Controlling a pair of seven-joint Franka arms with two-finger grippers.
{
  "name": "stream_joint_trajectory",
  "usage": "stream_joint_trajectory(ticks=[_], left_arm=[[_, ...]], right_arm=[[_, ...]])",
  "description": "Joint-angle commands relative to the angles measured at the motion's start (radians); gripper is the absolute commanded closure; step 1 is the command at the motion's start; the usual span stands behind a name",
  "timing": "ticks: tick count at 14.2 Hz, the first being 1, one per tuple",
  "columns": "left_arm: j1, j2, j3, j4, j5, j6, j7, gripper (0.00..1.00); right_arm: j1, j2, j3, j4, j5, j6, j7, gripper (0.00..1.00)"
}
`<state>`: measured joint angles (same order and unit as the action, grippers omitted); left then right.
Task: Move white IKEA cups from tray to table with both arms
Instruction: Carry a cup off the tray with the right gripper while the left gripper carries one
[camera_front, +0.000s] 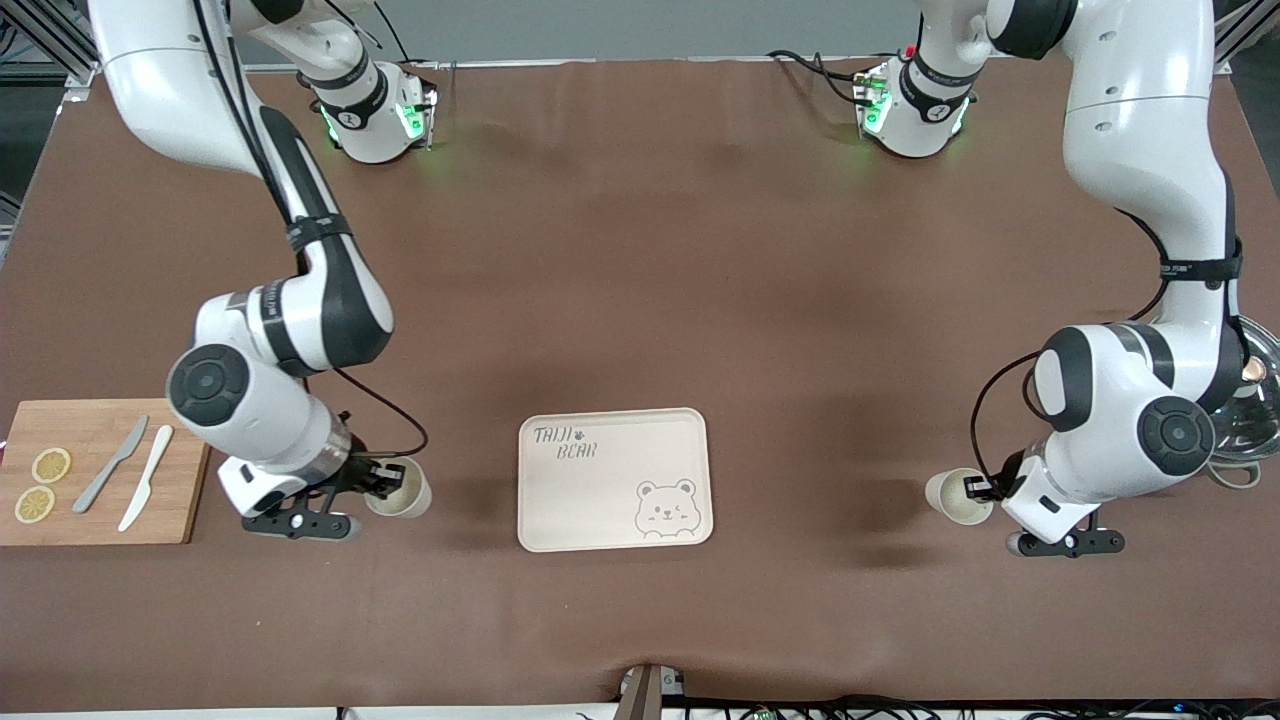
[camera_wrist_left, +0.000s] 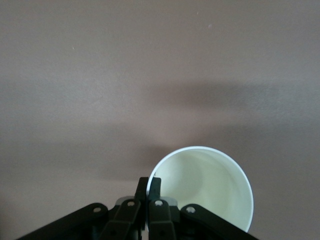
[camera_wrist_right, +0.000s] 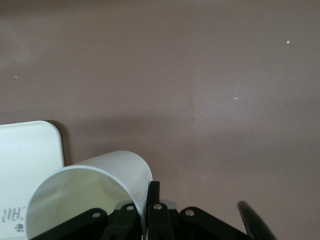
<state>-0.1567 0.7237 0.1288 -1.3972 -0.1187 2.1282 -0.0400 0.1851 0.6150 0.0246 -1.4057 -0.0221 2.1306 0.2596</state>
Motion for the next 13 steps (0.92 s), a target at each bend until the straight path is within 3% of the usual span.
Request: stream_joint_trajectory(ticks=[1, 5, 9, 10, 13], left_arm=[[0.008, 0.019, -0.006, 0.004, 0.024, 0.006, 0.012, 1.00], [0.045, 0.048, -0.008, 0.003, 0.024, 0.064, 0.041, 1.00], [0.046, 0.056, -0.008, 0.004, 0.019, 0.072, 0.049, 1.00], [0.046, 0.056, -0.008, 0.004, 0.019, 0.072, 0.049, 0.96], [0.046, 0.056, -0.008, 0.004, 0.019, 0.072, 0.051, 0.67]], right_arm=[[-0.067, -0.038, 0.026, -0.059, 0.001, -0.001, -0.126, 1.00], [-0.179, -0.028, 0.025, -0.067, 0.152, 0.000, -0.447, 1.00], [-0.257, 0.018, 0.024, -0.065, 0.195, 0.034, -0.635, 1.00], [-0.260, 0.034, 0.023, -0.065, 0.195, 0.051, -0.649, 1.00], [-0.269, 0.087, 0.023, -0.067, 0.195, 0.116, -0.674, 1.00]])
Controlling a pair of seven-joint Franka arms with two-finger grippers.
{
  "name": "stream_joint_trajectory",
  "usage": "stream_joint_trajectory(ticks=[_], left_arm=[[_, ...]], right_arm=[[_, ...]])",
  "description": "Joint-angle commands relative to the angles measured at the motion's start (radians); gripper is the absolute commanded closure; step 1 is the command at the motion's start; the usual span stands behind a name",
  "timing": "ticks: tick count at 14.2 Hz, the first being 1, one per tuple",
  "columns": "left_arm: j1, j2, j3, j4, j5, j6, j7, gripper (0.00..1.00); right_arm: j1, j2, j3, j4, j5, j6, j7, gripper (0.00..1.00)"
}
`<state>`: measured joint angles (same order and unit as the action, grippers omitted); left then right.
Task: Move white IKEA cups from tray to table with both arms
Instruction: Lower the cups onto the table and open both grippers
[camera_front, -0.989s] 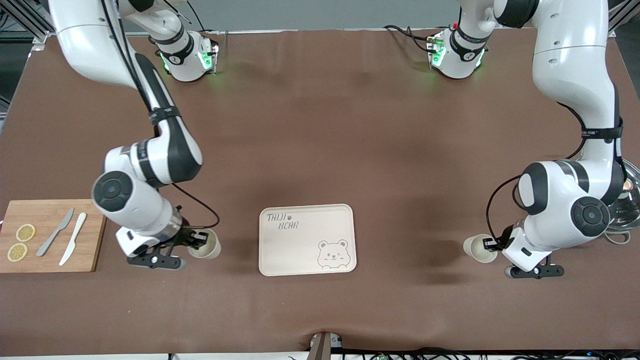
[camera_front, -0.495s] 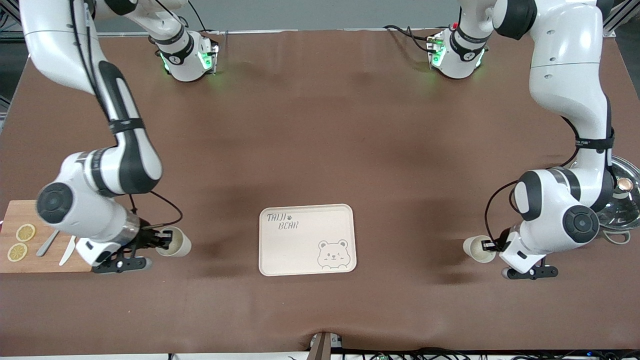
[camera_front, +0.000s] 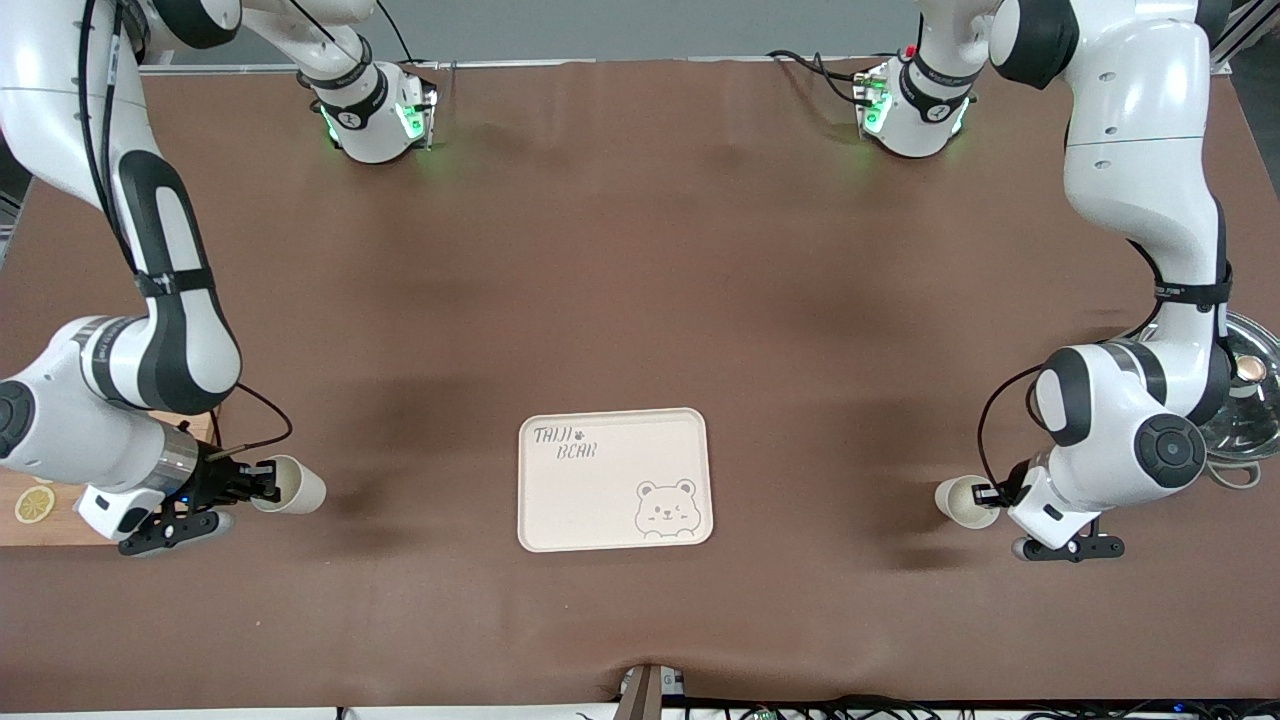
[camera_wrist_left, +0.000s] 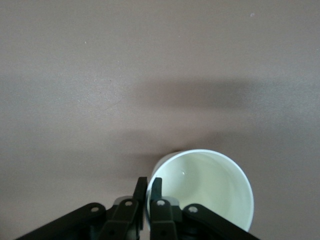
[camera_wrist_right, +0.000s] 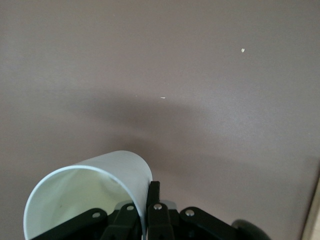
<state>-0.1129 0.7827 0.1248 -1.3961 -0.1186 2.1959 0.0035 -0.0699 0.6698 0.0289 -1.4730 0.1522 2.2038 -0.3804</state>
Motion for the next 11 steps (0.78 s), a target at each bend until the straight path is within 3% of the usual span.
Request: stream_joint_trajectory(ticks=[1, 2, 4, 11], left_arm=[[0.003, -0.005, -0.004, 0.003, 0.019, 0.004, 0.007, 0.58], [0.001, -0.008, -0.004, 0.003, 0.022, 0.004, 0.012, 0.46], [0.002, -0.017, -0.004, 0.003, 0.022, 0.002, 0.026, 0.01], [0.004, -0.085, -0.002, 0.003, 0.025, -0.059, 0.036, 0.00]], right_arm=[[-0.017, 0.048, 0.019, -0.004, 0.021, 0.065, -0.047, 1.00], [-0.018, 0.057, 0.019, -0.006, 0.021, 0.086, -0.055, 1.00], [-0.024, 0.079, 0.019, -0.007, 0.021, 0.111, -0.060, 1.00], [-0.028, 0.119, 0.019, -0.006, 0.021, 0.168, -0.104, 1.00]])
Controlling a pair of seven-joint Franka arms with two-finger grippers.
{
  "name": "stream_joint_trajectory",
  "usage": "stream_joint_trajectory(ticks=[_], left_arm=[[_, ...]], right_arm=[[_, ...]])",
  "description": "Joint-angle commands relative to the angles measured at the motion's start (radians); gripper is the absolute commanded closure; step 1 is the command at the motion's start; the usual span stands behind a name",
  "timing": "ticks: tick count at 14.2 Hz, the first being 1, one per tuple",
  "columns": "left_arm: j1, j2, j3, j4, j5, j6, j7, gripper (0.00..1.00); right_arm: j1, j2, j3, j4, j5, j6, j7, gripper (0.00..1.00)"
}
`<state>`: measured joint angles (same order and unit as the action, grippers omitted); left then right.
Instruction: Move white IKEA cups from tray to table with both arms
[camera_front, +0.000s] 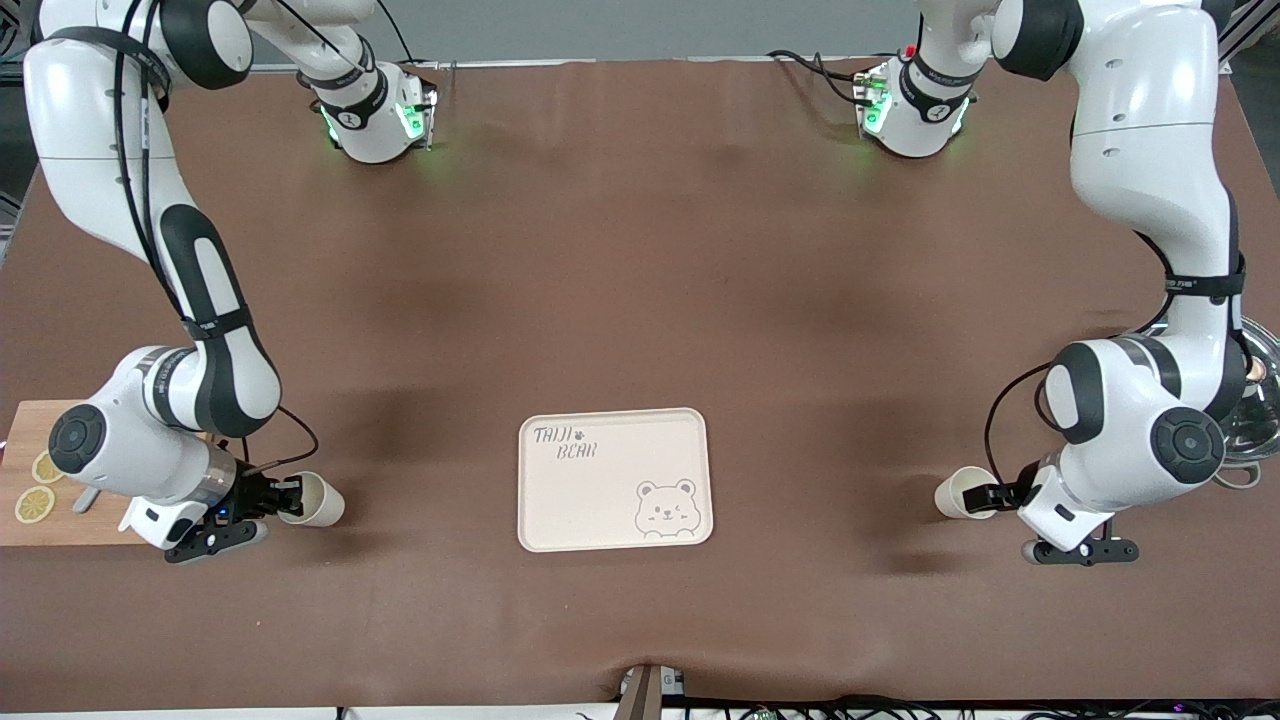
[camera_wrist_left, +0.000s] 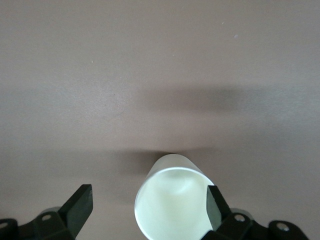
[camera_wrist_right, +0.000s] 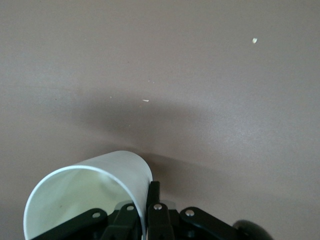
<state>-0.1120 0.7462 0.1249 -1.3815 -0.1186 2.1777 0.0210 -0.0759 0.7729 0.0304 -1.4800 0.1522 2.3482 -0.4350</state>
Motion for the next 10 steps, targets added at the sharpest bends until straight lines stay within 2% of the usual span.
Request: stream_joint_trajectory(ticks=[1, 5, 8, 9, 10], left_arm=[[0.005, -0.060, -0.002, -0.011, 0.025, -0.056, 0.020, 0.00], [0.006, -0.137, -0.004, -0.011, 0.030, -0.145, 0.020, 0.00], [0.008, -0.208, -0.004, -0.014, 0.028, -0.261, 0.017, 0.00], [0.008, -0.234, -0.004, -0.014, 0.028, -0.307, 0.017, 0.00], [0.006, -0.258, -0.004, -0.013, 0.028, -0.344, 0.014, 0.00]], right_arm=[[-0.031, 0.022, 0.017, 0.001, 0.021, 0.034, -0.070, 1.00], [-0.033, 0.029, 0.017, 0.003, 0.023, 0.042, -0.073, 1.00], [-0.033, 0.031, 0.017, 0.003, 0.023, 0.042, -0.073, 1.00], [-0.031, 0.031, 0.017, 0.006, 0.024, 0.040, -0.067, 0.57], [-0.033, 0.031, 0.017, 0.007, 0.026, 0.040, -0.064, 0.03]])
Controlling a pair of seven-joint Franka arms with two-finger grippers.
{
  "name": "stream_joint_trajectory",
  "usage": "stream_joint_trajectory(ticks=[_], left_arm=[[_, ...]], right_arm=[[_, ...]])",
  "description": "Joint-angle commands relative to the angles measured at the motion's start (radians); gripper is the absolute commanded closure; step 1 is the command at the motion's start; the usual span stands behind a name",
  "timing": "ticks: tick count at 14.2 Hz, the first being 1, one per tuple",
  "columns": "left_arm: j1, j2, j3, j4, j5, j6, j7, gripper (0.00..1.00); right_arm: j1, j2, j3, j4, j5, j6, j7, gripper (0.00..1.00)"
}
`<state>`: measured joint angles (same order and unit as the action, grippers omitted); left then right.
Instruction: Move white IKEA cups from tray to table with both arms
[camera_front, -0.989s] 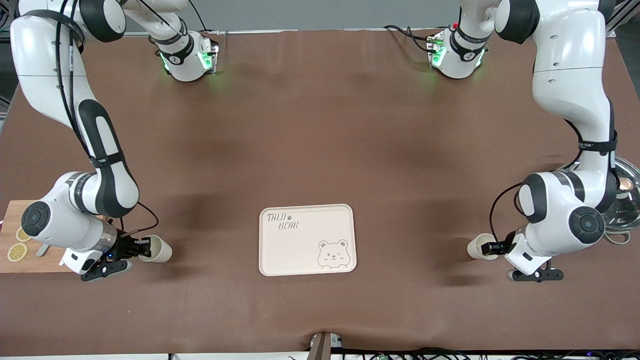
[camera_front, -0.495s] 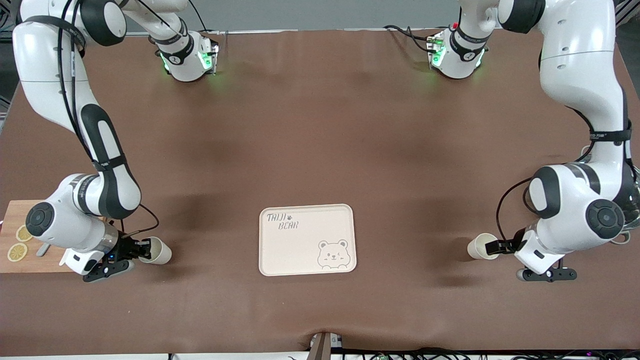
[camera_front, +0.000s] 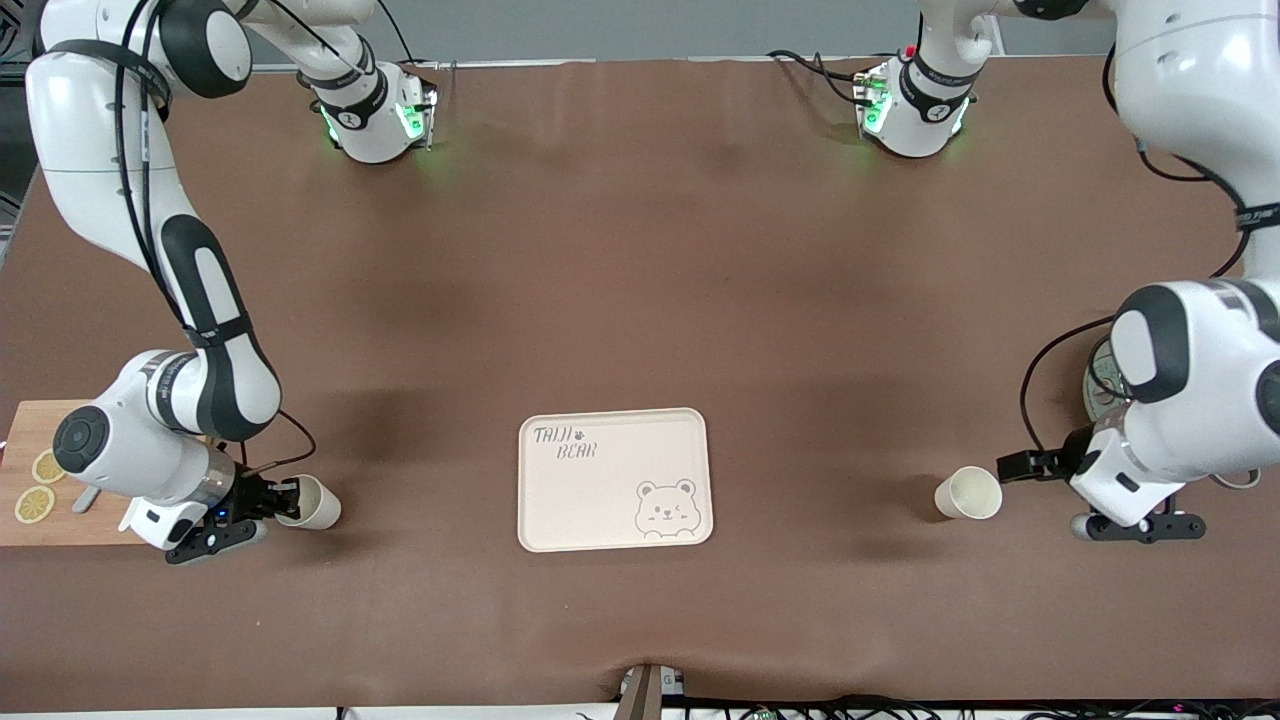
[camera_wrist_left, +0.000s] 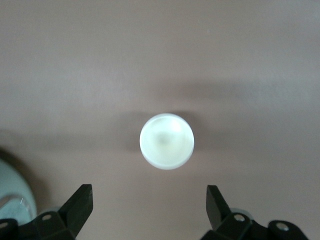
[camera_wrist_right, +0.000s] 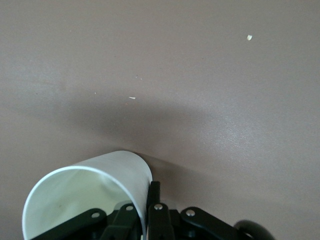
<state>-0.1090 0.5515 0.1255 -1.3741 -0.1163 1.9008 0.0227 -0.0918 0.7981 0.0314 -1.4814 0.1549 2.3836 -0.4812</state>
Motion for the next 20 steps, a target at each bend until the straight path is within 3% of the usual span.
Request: stream_joint_trajectory(ticks=[1, 5, 13, 15, 20], left_arm=[[0.003, -0.088, -0.006, -0.022, 0.026, -0.092, 0.017, 0.00], [0.002, -0.176, -0.006, -0.023, 0.026, -0.193, 0.014, 0.00], [-0.006, -0.340, -0.010, -0.052, 0.049, -0.351, -0.056, 0.00], [-0.008, -0.380, -0.012, -0.065, 0.049, -0.364, -0.056, 0.00], [-0.008, -0.445, -0.020, -0.063, 0.050, -0.442, -0.063, 0.00]], right_arm=[[-0.019, 0.006, 0.016, 0.010, 0.025, 0.003, -0.017, 0.00], [-0.019, -0.005, 0.018, 0.032, 0.025, -0.029, -0.016, 0.00], [-0.013, -0.066, 0.022, 0.243, 0.020, -0.527, 0.133, 0.00], [-0.009, -0.126, 0.024, 0.259, 0.020, -0.628, 0.182, 0.00], [-0.006, -0.389, 0.013, 0.254, 0.009, -0.868, 0.287, 0.00]])
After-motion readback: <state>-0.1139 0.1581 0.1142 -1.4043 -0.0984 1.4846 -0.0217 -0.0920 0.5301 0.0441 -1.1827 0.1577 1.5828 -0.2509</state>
